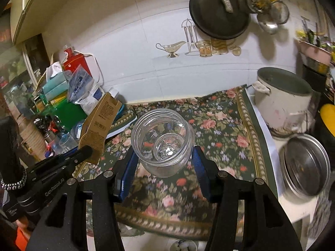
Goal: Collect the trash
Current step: 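Carry cardboard and glass jar down toward the white floor bin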
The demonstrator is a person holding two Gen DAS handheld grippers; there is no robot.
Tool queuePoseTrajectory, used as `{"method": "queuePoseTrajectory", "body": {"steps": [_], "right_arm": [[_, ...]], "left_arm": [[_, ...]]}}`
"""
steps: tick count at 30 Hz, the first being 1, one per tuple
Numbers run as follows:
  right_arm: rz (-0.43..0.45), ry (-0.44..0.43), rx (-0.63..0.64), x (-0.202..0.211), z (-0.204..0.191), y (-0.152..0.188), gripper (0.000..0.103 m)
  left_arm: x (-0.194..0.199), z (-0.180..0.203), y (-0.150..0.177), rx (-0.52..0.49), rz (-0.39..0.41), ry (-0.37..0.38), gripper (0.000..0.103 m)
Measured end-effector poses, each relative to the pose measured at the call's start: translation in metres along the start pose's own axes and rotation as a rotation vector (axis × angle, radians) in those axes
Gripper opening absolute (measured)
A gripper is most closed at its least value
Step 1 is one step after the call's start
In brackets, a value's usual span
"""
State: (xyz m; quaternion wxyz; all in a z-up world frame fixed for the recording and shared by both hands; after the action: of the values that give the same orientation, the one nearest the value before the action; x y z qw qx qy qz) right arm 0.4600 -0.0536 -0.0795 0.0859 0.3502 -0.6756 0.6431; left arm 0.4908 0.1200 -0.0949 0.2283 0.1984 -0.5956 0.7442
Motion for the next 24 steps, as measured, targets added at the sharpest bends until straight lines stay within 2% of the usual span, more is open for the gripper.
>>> {"method": "queuePoseTrajectory", "body": {"steps": [4,14,24], "right_arm": [[0.007,0.043,-0.034,0.023,-0.015,0.026,0.049],[-0.002,0.117,-0.101,0.076,-0.065,0.098,0.049],[-0.074,0.143,-0.138,0.107,-0.074,0.147,0.049]], "left_arm": [[0.025,-0.007,0.026,-0.018,-0.015,0.042,0.014],[0.107,-0.037,0.099,-0.072,-0.073,0.065,0.014],[0.133,-0.038,0.16,-0.068,-0.183,0.084,0.014]]}}
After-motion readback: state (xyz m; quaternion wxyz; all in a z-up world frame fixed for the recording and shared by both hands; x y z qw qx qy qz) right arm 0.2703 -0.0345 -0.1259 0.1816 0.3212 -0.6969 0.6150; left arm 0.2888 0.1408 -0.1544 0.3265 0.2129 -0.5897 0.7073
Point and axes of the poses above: each gripper's, at about its wrist camera, not at the fingertips, and x roughly against the way its jaws point, z to its right, y to its underside, the point moved 1 cm from there along -x, roughly the way its jaws point, and after that the axes turned 6 degrees about y, right-handed, at the moved point
